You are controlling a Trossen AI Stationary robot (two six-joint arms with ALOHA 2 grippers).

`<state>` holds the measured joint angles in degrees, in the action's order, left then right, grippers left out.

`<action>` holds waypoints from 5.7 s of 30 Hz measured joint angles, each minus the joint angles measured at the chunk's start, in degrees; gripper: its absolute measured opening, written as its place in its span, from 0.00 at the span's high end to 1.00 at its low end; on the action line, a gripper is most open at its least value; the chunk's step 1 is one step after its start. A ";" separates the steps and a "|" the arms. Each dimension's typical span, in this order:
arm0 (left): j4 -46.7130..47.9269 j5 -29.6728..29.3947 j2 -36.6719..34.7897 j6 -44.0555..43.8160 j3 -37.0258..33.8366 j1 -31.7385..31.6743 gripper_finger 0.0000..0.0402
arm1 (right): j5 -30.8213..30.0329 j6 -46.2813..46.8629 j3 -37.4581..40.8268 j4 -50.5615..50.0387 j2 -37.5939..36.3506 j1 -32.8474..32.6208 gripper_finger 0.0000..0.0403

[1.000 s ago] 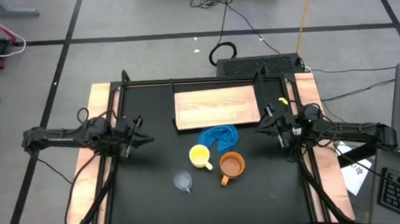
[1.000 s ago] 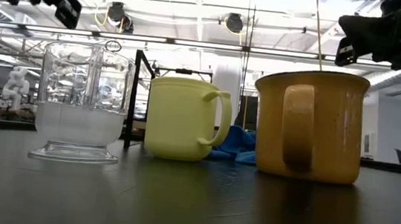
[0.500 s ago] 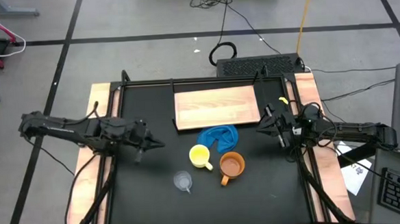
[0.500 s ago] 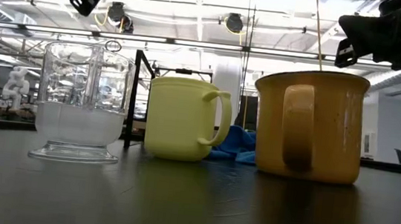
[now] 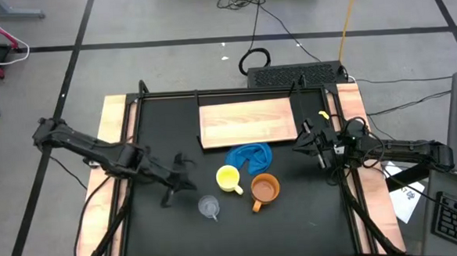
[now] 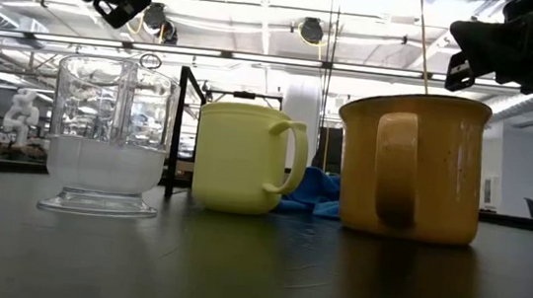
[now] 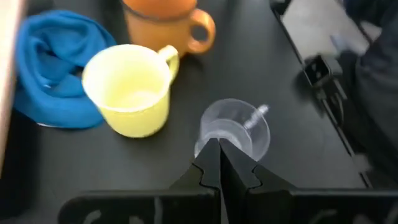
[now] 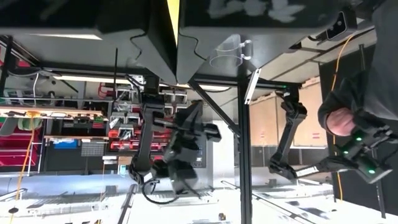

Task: Stack small to large cups/mugs on shelf
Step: Put the transparent mug onto the shelf

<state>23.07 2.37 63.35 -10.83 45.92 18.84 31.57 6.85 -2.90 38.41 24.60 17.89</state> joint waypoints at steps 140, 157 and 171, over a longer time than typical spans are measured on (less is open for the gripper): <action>18.84 6.10 37.46 10.21 24.89 -3.22 0.89 | -0.01 -0.01 -0.02 -2.07 0.00 0.01 1.00; 24.98 7.75 37.44 15.44 29.85 -2.78 0.99 | -0.02 -0.09 -0.02 -2.07 0.02 0.01 1.00; 24.00 0.74 24.67 20.81 30.02 -2.95 1.00 | 0.00 -0.04 -0.02 -2.33 0.02 0.02 1.00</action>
<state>47.07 3.11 88.02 9.98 75.94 15.89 31.57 6.81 -2.92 36.07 24.62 17.91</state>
